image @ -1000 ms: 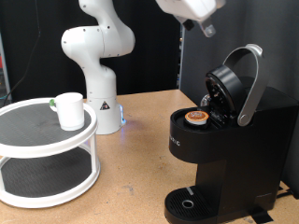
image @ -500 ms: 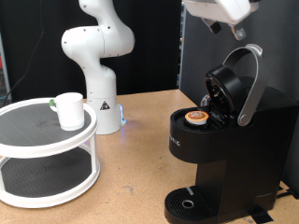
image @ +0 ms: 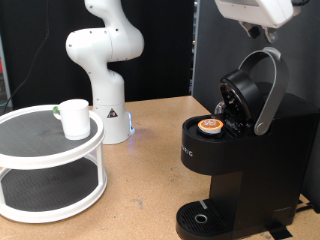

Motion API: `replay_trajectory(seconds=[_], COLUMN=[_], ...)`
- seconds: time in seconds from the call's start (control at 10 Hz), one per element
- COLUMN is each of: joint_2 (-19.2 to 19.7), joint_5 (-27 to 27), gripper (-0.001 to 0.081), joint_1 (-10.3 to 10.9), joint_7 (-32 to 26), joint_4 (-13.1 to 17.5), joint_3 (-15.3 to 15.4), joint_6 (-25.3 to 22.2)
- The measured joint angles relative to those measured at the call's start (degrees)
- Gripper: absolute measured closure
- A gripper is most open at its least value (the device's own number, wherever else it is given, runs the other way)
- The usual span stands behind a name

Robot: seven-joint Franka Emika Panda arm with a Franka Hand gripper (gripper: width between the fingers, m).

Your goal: Make a cup of coffee with the keurig machine

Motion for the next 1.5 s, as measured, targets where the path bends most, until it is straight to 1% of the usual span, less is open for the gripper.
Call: replay_trajectory(seconds=[0.1, 0.2, 0.3, 0.4, 0.5, 0.6, 0.7, 1.0, 1.3, 1.5], joint_2=[0.09, 0.26, 0.53, 0.9, 1.25, 1.58, 1.95, 3.02, 3.16, 2.68], joint_5=[-0.13, -0.38, -0.82, -1.43, -1.98, -2.47, -2.71, -2.85, -2.85, -2.85], gripper=[0.0368, 0.0504, 0.0504, 0.0689, 0.0769, 0.0769, 0.0798, 0.0804, 0.0804, 0.0804], joint_1=[0.05, 0.07, 0.08, 0.08, 0.08, 0.09, 0.09, 0.08, 0.02, -0.36], joint_7=[0.49, 1.05, 1.72, 2.47, 3.09, 3.71, 4.05, 4.16, 3.77, 1.88], joint_4=[0.01, 0.1, 0.29, 0.56, 0.66, 0.66, 0.67, 0.7, 0.71, 0.75], joint_3=[0.73, 1.4, 2.04, 2.67, 3.24, 3.78, 4.18, 4.91, 4.74, 4.11], joint_6=[0.45, 0.67, 0.84, 1.03, 1.61, 2.29, 2.84, 4.27, 3.82, 2.25])
